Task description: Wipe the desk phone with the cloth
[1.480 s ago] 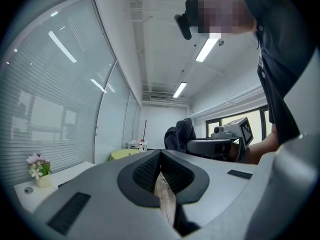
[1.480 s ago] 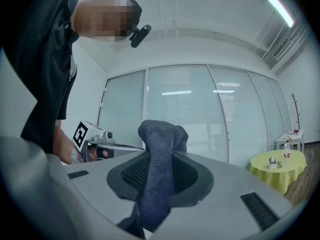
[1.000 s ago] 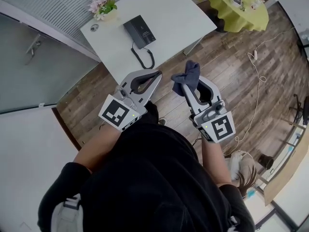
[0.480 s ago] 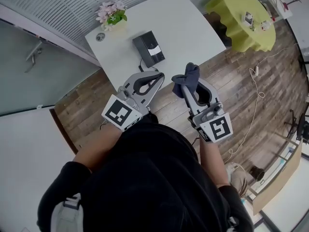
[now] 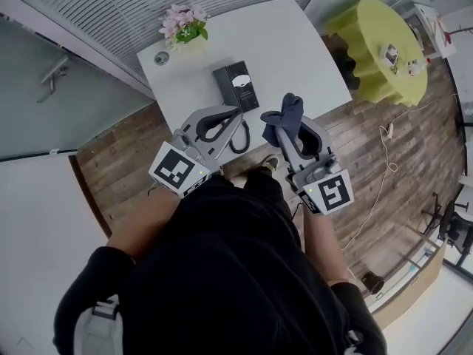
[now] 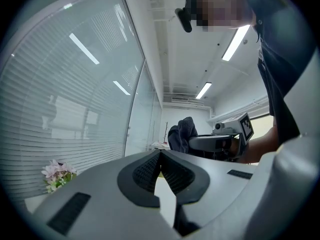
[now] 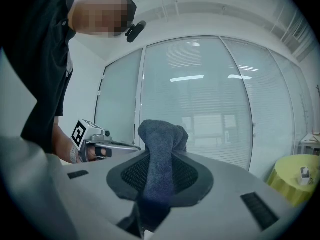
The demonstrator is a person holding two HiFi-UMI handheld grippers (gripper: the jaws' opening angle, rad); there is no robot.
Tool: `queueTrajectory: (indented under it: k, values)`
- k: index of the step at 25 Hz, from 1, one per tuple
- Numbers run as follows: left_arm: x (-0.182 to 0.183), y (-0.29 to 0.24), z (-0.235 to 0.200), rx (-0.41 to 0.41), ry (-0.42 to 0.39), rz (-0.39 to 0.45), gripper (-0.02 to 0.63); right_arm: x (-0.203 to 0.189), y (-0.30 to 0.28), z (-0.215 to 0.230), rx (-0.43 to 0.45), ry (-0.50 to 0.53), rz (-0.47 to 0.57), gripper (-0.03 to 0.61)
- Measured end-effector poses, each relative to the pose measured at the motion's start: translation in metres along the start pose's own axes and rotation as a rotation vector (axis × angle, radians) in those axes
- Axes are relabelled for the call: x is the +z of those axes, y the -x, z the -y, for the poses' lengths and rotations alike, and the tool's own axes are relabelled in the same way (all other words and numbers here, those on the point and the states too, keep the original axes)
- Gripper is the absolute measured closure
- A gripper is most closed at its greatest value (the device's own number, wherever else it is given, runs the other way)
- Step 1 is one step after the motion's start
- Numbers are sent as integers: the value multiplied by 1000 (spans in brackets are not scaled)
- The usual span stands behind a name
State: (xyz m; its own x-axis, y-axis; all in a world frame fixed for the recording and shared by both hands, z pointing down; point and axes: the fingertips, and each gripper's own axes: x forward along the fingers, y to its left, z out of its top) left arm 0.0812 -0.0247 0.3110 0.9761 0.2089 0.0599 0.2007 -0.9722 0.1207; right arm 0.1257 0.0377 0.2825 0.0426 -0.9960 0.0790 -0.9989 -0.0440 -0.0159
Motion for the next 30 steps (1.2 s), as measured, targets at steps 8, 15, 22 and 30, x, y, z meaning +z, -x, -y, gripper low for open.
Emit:
queueTrajectory:
  k: [8,15,22,30]
  values:
    - [-6,-9,-46,216,11,-6,604,-14,-54,36,209,2,-16,465]
    - [-7,-27,-78,440,33,-17,604,-43,-95,69,406,45,-74,465]
    - [-40,-43,-97,637,86,-57,604,-90,-130,93,585,105,-161,465]
    - [-90,-42,-113,838,129,-101,603,-150,-176,98,678,144,-232,465]
